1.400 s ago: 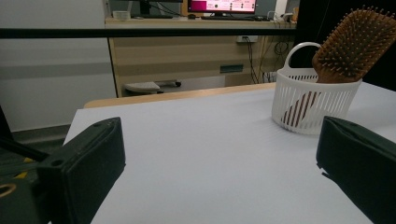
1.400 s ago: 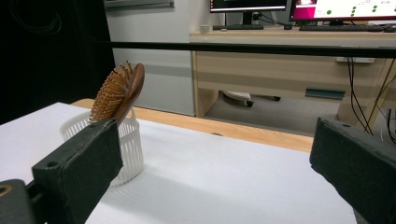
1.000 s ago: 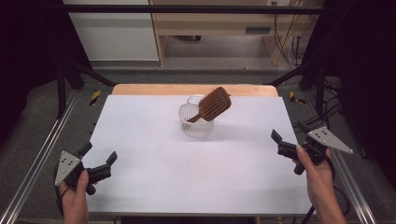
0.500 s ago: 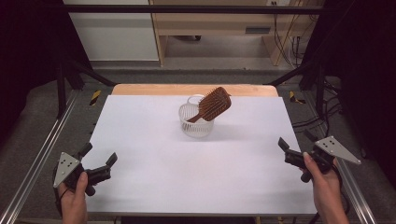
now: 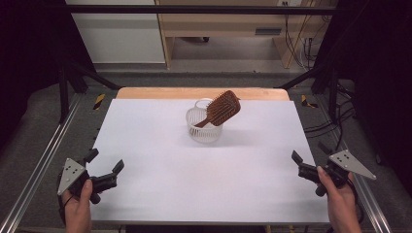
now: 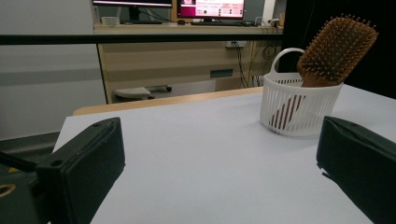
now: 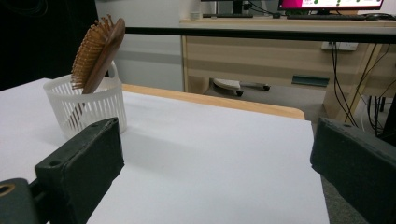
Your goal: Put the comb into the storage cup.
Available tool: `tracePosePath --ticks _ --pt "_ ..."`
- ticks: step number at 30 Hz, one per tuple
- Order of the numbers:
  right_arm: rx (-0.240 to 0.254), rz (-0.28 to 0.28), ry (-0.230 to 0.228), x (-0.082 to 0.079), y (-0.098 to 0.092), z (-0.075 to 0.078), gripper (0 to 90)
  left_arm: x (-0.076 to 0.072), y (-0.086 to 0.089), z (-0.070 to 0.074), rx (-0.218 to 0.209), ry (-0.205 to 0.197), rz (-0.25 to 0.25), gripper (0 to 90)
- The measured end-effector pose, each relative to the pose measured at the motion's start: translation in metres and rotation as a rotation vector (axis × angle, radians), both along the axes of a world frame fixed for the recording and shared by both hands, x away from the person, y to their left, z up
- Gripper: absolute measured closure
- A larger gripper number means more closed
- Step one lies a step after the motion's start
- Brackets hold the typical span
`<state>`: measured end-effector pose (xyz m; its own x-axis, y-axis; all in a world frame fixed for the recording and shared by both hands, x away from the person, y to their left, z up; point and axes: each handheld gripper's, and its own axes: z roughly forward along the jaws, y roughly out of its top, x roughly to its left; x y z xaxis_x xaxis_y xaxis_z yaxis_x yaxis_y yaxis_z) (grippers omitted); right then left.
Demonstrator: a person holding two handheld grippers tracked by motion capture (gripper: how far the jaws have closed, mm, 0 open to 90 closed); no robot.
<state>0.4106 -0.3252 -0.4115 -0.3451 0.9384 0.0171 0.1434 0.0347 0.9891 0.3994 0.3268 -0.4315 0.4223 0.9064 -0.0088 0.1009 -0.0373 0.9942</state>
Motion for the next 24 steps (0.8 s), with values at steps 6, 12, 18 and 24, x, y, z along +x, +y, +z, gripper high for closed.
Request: tracePosePath --ticks 6,12,18,24 --pt "-0.001 0.014 0.008 -0.003 0.001 -0.01 2.8 0.0 -0.001 0.0 0.002 0.0 -0.005 1.1" --pt "-0.001 0.031 0.012 -0.006 0.004 -0.018 2.9 0.0 -0.001 0.0 0.004 -0.002 -0.008 1.1" --pt "-0.002 0.042 0.026 -0.008 0.007 -0.028 2.8 0.0 -0.002 0.0 0.006 -0.004 -0.014 1.0" --pt "-0.012 0.066 0.032 -0.008 0.012 -0.035 2.9 0.0 -0.003 0.0 0.011 -0.002 -0.021 1.0"
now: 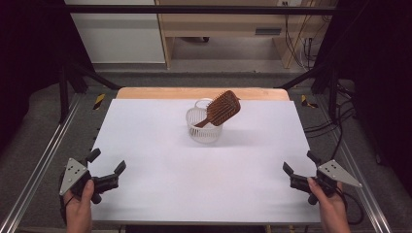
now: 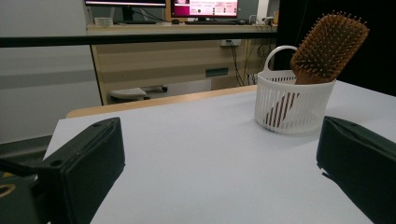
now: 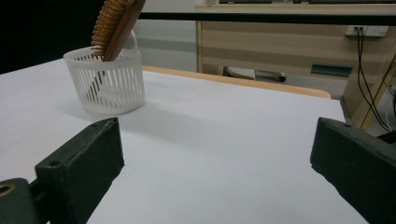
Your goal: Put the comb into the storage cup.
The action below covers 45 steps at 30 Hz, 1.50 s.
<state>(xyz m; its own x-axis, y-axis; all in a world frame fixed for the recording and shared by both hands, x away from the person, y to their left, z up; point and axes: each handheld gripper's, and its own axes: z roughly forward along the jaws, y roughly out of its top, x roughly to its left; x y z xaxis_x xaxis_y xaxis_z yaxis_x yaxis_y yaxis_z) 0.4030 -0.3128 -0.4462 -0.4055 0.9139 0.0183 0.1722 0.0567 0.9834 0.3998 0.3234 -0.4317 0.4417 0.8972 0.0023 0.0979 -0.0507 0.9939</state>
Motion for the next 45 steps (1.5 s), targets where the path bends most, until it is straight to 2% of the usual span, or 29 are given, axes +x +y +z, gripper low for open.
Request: tracePosePath --ticks 10,17,28,35,45 --pt "0.008 0.05 0.008 0.003 0.013 -0.008 2.7 0.0 -0.001 0.0 -0.002 0.018 -0.015 1.1" --pt "-0.007 0.096 0.008 0.008 0.024 -0.012 2.6 0.0 -0.002 0.0 -0.002 0.016 -0.022 1.0" --pt "-0.016 0.134 0.007 0.019 0.038 -0.008 2.7 0.0 -0.002 0.0 -0.004 0.018 -0.024 1.1" --pt "-0.044 0.18 0.038 0.032 0.056 -0.009 3.1 0.0 -0.005 0.001 0.005 0.019 -0.042 1.1" --pt "-0.037 0.164 0.079 0.038 0.064 -0.012 3.8 0.001 -0.005 0.0 0.004 0.025 -0.04 1.1"
